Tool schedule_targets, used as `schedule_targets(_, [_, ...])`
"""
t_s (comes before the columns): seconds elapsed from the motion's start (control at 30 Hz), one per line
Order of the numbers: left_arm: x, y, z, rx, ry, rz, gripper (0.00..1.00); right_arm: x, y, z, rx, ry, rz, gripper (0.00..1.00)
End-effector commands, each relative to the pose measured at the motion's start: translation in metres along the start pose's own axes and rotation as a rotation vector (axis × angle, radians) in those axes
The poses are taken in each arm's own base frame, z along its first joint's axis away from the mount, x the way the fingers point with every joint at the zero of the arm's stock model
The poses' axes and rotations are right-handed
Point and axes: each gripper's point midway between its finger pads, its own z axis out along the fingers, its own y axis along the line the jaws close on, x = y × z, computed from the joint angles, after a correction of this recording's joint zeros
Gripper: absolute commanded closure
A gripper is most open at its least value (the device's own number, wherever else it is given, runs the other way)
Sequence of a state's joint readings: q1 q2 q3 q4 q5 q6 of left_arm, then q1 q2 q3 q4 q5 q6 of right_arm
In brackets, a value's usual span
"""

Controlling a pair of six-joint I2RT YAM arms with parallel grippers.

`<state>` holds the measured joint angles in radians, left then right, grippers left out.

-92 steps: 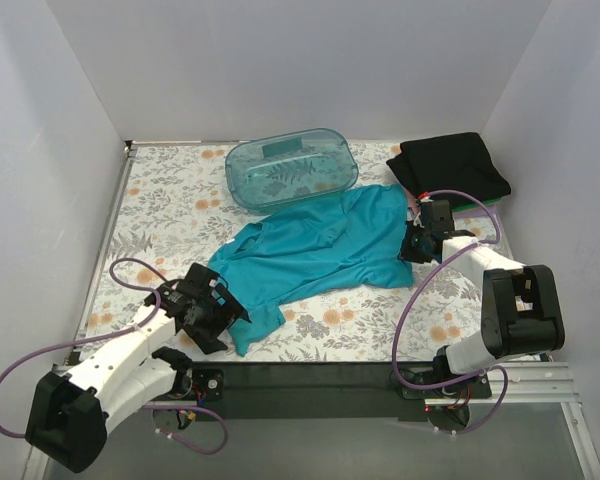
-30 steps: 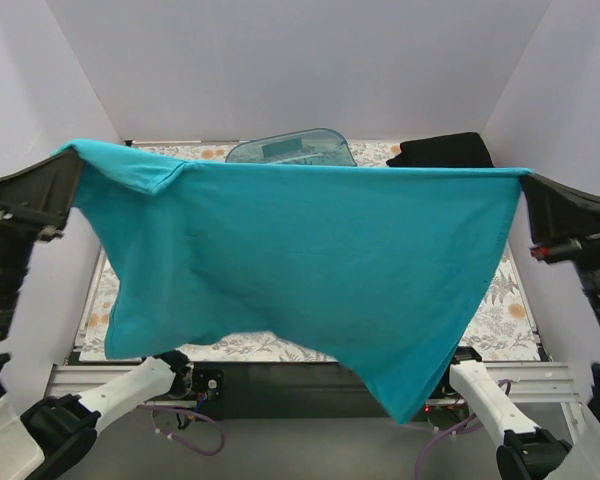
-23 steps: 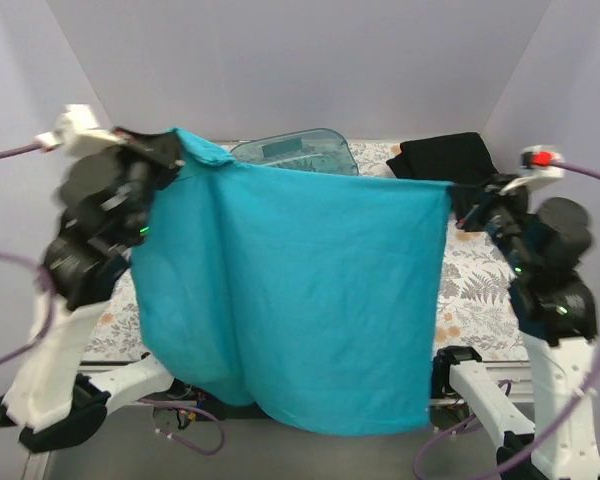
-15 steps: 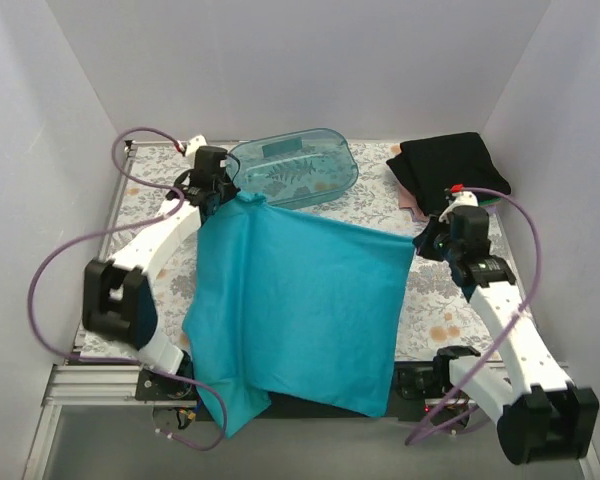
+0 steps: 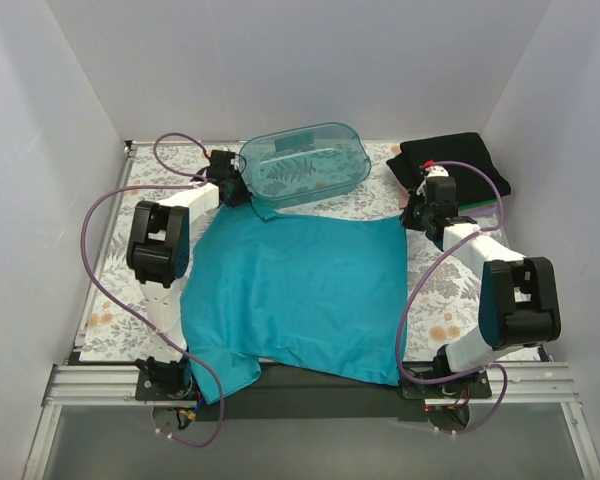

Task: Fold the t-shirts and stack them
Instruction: Flatten the tshirt out, then fold the tshirt

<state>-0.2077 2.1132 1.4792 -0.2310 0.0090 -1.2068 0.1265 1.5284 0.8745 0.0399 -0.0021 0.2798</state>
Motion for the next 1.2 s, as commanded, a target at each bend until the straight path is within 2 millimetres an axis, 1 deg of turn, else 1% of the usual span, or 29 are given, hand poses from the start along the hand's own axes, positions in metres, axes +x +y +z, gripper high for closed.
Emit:
schedule_targets(0.0, [-0.029, -0.022, -0.025, 0.074, -0.069, -0.008, 1.00, -0.042, 0.014, -0.003, -0.052, -0.120, -0.038, 0.99])
schedule_targets(0.07, [-0.028, -0.018, -0.032, 0.062, -0.071, -0.022, 1.00, -0.041, 0.016, -0.007, -0.065, -0.119, -0.036, 0.99])
schedule_targets(0.1, [-0.024, -0.015, -0.039, 0.058, -0.070, -0.030, 1.00, -0.040, 0.017, -0.009, -0.069, -0.118, -0.035, 0.99])
schedule_targets(0.13, [-0.025, -0.016, -0.045, 0.056, -0.078, -0.044, 1.00, -0.035, 0.016, -0.011, -0.068, -0.102, -0.034, 0.99])
schedule_targets(0.17, [-0.023, -0.013, -0.048, 0.049, -0.076, -0.047, 1.00, -0.036, 0.017, -0.016, -0.072, -0.106, -0.031, 0.99])
schedule_targets(0.2, [-0.022, -0.013, -0.057, 0.052, -0.077, -0.052, 1.00, -0.034, 0.018, -0.018, -0.076, -0.099, -0.030, 0.99])
schedule_targets(0.23, [-0.021, -0.007, -0.060, 0.022, -0.085, -0.062, 1.00, -0.027, 0.018, -0.020, -0.079, -0.080, -0.029, 0.99])
schedule_targets(0.27, [-0.016, -0.003, -0.064, 0.004, -0.070, -0.070, 1.00, -0.029, 0.020, -0.026, -0.090, -0.088, -0.029, 0.99])
schedule_targets(0.3, [-0.014, 0.000, -0.068, -0.005, -0.065, -0.076, 1.00, -0.026, 0.020, -0.028, -0.095, -0.082, -0.026, 0.99])
schedule_targets(0.33, [-0.006, 0.004, -0.074, -0.012, -0.050, -0.078, 1.00, -0.018, 0.020, -0.030, -0.100, -0.062, -0.027, 0.99])
schedule_targets(0.37, [-0.002, 0.005, -0.078, -0.013, -0.043, -0.085, 1.00, -0.018, 0.020, -0.035, -0.101, -0.068, -0.027, 0.99])
schedule_targets(0.4, [0.007, 0.007, -0.082, -0.009, -0.021, -0.087, 1.00, -0.015, 0.020, -0.038, -0.101, -0.063, -0.029, 0.99])
schedule_targets(0.43, [0.014, 0.011, -0.090, -0.012, -0.012, -0.092, 1.00, -0.014, 0.020, -0.040, -0.101, -0.061, -0.028, 0.99])
schedule_targets(0.47, [0.023, 0.015, -0.094, -0.023, 0.006, -0.101, 1.00, -0.003, 0.017, -0.046, -0.091, -0.033, -0.025, 0.99])
schedule_targets(0.5, [0.027, 0.018, -0.098, -0.028, 0.014, -0.117, 1.00, -0.001, 0.016, -0.049, -0.090, -0.027, -0.024, 0.99])
schedule_targets(0.53, [0.029, 0.009, -0.112, 0.020, 0.025, -0.125, 1.00, 0.004, 0.017, -0.052, -0.094, -0.016, -0.024, 0.99])
schedule_targets(0.57, [0.046, 0.019, -0.115, -0.004, 0.060, -0.134, 1.00, 0.013, 0.015, -0.057, -0.092, 0.004, -0.022, 0.99])
schedule_targets(0.63, [0.053, 0.025, -0.128, -0.023, 0.064, -0.172, 1.00, 0.020, 0.015, -0.065, -0.094, 0.025, -0.019, 0.99])
schedule_targets(0.67, [0.061, 0.029, -0.142, -0.034, 0.075, -0.185, 1.00, 0.021, 0.016, -0.071, -0.102, 0.023, -0.031, 0.99])
schedule_targets(0.7, [0.067, 0.033, -0.148, -0.049, 0.079, -0.217, 1.00, 0.031, 0.015, -0.075, -0.100, 0.050, -0.030, 0.99])
schedule_targets(0.73, [0.072, 0.033, -0.154, -0.041, 0.090, -0.234, 1.00, 0.034, 0.014, -0.078, -0.098, 0.053, -0.029, 0.99])
schedule_targets(0.77, [0.081, 0.035, -0.165, -0.026, 0.098, -0.240, 1.00, 0.033, 0.015, -0.084, -0.103, 0.043, -0.039, 0.99])
schedule_targets(0.8, [0.087, 0.035, -0.170, -0.021, 0.109, -0.265, 1.00, 0.043, 0.013, -0.088, -0.100, 0.073, -0.040, 0.99])
schedule_targets(0.83, [0.092, 0.034, -0.176, -0.006, 0.122, -0.279, 1.00, 0.046, 0.015, -0.092, -0.112, 0.079, -0.041, 0.99])
schedule_targets(0.9, [0.108, 0.042, -0.186, -0.021, 0.145, -0.301, 1.00, 0.050, 0.015, -0.098, -0.121, 0.078, -0.047, 0.99])
schedule_targets(0.93, [0.115, 0.047, -0.188, -0.039, 0.154, -0.315, 1.00, 0.058, 0.012, -0.099, -0.113, 0.102, -0.045, 0.99])
schedule_targets(1.0, [0.132, 0.061, -0.196, -0.093, 0.187, -0.342, 1.00, 0.062, 0.011, -0.104, -0.110, 0.103, -0.053, 0.99])
schedule_targets(1.03, [0.137, 0.064, -0.197, -0.104, 0.197, -0.352, 1.00, 0.067, 0.008, -0.105, -0.097, 0.114, -0.052, 0.99])
schedule_targets(1.17, [0.151, 0.075, -0.208, -0.156, 0.227, -0.368, 1.00, 0.067, 0.002, -0.111, -0.065, 0.106, -0.054, 0.99])
